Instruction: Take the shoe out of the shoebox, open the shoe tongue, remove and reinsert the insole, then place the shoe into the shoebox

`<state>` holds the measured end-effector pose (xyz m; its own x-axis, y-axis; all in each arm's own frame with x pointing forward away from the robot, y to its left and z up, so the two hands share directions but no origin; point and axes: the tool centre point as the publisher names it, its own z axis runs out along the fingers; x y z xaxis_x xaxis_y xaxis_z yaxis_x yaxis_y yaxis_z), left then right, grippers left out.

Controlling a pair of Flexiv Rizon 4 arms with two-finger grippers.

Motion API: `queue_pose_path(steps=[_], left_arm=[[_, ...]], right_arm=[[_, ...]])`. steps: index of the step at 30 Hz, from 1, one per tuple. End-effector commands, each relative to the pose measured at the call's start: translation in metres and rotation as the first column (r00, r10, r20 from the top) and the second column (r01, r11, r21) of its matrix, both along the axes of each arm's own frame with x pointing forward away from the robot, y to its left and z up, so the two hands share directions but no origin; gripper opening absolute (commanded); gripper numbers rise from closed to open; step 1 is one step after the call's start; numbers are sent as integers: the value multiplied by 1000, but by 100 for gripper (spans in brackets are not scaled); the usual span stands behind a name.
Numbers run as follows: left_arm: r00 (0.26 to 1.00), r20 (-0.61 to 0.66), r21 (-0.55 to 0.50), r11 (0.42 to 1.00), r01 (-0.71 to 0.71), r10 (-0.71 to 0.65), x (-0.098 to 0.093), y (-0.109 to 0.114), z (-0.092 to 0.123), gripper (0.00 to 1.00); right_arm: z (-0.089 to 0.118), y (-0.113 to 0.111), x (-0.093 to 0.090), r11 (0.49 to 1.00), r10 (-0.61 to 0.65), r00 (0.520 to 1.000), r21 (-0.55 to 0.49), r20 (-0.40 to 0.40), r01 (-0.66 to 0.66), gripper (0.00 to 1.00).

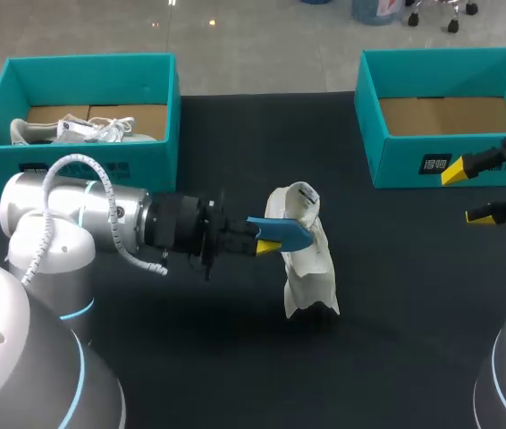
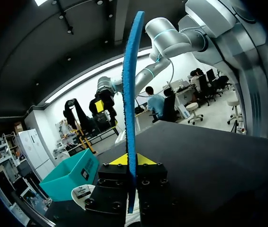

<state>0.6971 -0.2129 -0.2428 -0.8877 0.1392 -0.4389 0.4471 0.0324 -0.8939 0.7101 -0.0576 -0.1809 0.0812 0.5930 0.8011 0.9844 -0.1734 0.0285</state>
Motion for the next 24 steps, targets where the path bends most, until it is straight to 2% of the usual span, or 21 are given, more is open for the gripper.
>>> queue_pose_path(steps=[1, 9, 17, 24], left_arm=[[1000, -8, -10, 1000, -19, 19, 8, -6, -13, 0], [999, -14, 0, 999, -35, 35, 19, -6, -20, 0], [999, -27, 8, 999, -36, 37, 22, -7, -18, 0], [998, -40, 20, 999, -40, 41, 24, -10, -25, 0]], right_arm=[[0, 0, -1, 1000, -2, 1000, -3, -1, 2, 100], [0, 0, -1, 1000, -2, 1000, -3, -1, 2, 100], [0, 0, -1, 1000, -2, 1000, -3, -1, 2, 100], [0, 0, -1, 1000, -2, 1000, -3, -1, 2, 100]])
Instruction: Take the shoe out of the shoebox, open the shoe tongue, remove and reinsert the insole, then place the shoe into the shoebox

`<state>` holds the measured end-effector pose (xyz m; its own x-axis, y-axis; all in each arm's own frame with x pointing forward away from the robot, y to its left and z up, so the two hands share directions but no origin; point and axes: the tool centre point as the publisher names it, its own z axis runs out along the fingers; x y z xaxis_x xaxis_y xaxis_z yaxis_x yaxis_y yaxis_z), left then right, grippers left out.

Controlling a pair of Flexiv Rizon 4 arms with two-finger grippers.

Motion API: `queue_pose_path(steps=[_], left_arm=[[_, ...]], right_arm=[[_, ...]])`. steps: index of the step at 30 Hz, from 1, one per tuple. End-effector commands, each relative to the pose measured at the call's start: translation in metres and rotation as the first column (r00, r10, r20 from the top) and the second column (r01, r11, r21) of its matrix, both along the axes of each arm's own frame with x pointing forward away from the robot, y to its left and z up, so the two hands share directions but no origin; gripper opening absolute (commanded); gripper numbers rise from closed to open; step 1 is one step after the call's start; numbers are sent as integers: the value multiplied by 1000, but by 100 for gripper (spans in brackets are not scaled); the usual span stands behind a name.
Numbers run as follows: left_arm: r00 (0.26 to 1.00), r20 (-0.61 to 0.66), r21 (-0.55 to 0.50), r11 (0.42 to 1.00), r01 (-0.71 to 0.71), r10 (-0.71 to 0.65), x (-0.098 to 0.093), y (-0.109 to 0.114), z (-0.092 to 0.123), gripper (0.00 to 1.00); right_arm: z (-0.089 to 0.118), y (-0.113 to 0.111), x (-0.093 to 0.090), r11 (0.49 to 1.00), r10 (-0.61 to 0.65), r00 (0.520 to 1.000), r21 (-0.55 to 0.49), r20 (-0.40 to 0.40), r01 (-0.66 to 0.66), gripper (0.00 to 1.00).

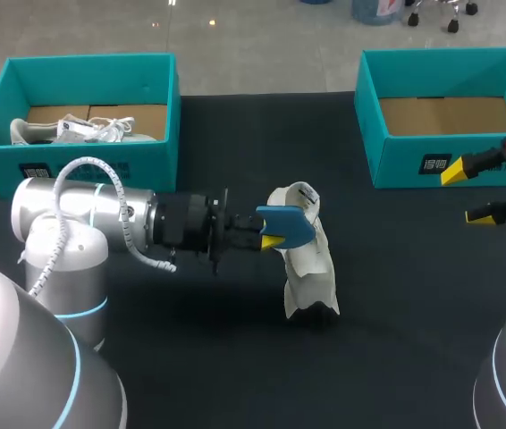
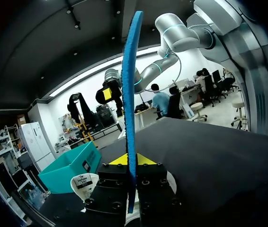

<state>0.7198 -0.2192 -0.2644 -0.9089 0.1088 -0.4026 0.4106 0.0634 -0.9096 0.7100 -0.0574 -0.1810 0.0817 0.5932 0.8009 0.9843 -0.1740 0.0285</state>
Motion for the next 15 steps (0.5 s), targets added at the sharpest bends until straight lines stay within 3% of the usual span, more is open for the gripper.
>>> queue_pose_path(steps=[1, 15], left_arm=[[1000, -4, 7, 1000, -1, 1, 2, -4, -4, 0], [1000, -21, 24, 1000, -20, 21, 4, -2, -16, 0]], right_arm=[[0, 0, -1, 1000, -2, 1000, -3, 0, 2, 100], [0, 0, -1, 1000, -2, 1000, -3, 0, 2, 100]])
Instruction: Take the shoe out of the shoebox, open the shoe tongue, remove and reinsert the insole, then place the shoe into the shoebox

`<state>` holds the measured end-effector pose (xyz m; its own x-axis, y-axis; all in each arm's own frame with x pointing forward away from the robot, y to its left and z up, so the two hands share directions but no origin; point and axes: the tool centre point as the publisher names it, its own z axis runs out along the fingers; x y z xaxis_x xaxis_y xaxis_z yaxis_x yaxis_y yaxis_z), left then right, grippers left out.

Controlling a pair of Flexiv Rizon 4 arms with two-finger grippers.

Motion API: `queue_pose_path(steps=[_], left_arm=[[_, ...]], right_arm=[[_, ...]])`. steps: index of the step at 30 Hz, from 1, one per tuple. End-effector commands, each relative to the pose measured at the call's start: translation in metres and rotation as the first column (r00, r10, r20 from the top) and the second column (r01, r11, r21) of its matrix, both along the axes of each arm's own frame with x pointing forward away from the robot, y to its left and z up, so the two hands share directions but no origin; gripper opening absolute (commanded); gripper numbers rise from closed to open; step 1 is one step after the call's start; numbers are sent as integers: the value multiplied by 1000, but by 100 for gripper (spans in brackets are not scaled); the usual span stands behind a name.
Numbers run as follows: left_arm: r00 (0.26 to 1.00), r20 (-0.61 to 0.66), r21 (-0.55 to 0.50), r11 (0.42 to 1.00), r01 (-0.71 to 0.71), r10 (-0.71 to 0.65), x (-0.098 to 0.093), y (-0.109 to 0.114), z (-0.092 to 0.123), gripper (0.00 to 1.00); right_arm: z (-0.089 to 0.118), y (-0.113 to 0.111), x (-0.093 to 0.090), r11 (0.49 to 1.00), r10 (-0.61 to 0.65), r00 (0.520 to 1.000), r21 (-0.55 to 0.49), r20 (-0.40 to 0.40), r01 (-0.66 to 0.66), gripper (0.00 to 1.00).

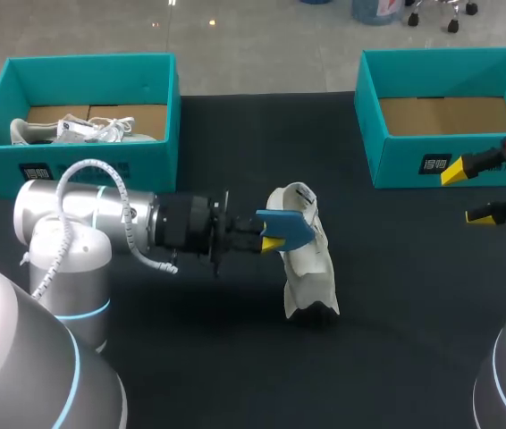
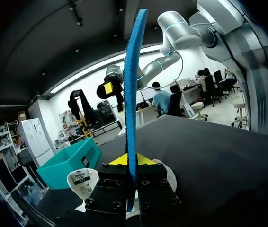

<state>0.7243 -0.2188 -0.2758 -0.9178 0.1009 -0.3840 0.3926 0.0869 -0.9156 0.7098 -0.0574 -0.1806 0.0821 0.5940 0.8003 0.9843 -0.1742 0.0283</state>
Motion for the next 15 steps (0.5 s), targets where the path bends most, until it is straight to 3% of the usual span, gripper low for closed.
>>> queue_pose_path(steps=[1, 15], left_arm=[[1000, -5, 7, 1000, -4, 4, 0, -2, -5, 0], [1000, 3, -41, 999, 25, -25, -10, -10, 21, 0]], right_arm=[[0, 0, -1, 1000, -1, 1000, -2, 0, 1, 100], [0, 0, -1, 1000, -1, 1000, -2, 0, 1, 100]])
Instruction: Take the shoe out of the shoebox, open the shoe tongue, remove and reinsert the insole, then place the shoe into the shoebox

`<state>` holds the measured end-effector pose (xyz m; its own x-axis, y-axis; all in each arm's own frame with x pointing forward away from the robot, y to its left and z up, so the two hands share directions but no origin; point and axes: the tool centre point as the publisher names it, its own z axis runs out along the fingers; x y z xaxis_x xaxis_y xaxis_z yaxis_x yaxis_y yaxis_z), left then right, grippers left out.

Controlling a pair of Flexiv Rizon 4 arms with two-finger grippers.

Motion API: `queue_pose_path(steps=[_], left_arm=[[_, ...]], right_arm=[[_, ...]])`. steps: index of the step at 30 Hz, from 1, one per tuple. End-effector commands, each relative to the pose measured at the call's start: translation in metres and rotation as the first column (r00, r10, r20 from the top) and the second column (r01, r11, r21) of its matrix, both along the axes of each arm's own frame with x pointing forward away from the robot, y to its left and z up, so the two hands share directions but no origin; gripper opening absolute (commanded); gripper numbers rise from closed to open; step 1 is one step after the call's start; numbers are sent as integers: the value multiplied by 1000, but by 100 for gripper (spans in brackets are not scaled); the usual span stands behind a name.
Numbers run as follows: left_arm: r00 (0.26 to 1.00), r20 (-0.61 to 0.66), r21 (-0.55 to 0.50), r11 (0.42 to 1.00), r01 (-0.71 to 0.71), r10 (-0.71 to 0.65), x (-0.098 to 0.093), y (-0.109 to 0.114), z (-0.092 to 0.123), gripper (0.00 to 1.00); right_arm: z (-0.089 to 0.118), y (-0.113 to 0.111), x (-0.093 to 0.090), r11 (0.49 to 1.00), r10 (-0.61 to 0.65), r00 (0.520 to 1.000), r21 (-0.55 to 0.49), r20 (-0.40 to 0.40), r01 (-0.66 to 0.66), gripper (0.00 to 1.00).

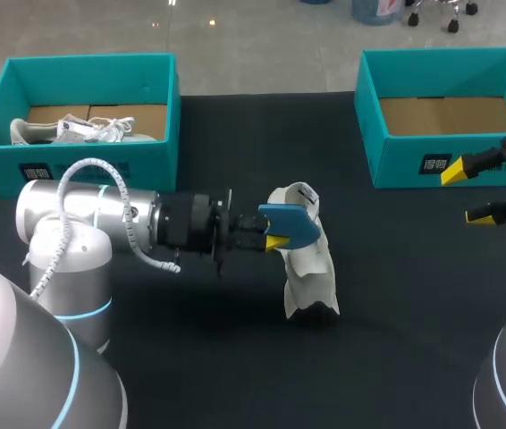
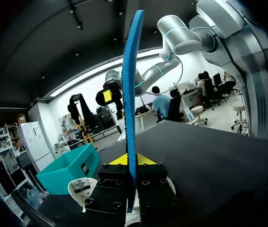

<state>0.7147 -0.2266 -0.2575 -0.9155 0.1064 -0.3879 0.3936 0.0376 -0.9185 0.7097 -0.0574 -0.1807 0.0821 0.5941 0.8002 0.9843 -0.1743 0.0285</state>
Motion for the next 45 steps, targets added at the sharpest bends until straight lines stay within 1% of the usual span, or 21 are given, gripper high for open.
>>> queue_pose_path(steps=[1, 7, 11, 17, 21, 25, 29, 33, 39, 45], left_arm=[[1000, 4, -2, 1000, 2, -2, 0, -3, 2, 0], [1000, -11, -15, 1000, 4, -4, 5, -9, -6, 0], [1000, -24, 3, 1000, 3, -3, 8, -11, -14, 0], [1000, -31, 16, 1000, -1, 1, 7, -12, -18, 0], [1000, -31, 25, 1000, -1, 2, 5, -11, -17, 0], [1000, -17, 2, 1000, 2, -2, 0, -14, -4, 0], [1000, -6, -10, 1000, -7, 7, -2, -18, 0, 0], [1000, -12, -10, 1000, -22, 21, -2, -22, -4, 0], [999, -9, 9, 999, -37, 37, -5, -28, -16, 0], [998, 5, 4, 998, -63, 63, -6, -28, -19, 0]], right_arm=[[0, 0, -1, 1000, -1, 1000, -2, 0, 1, 100], [0, 0, -1, 1000, -1, 1000, -2, 0, 1, 100], [0, 0, -1, 1000, -1, 1000, -2, 0, 1, 100], [0, 0, -1, 1000, -1, 1000, -2, 0, 1, 100], [0, 0, -1, 1000, -1, 1000, -2, 0, 1, 100], [0, 0, -1, 1000, -1, 1000, -2, 0, 1, 100], [0, 0, -1, 1000, -1, 1000, -2, 0, 1, 100], [0, 0, -1, 1000, -1, 1000, -2, 0, 1, 100], [0, 0, -1, 1000, -1, 1000, -2, 0, 1, 100], [0, 0, -1, 1000, -1, 1000, -2, 0, 1, 100]])
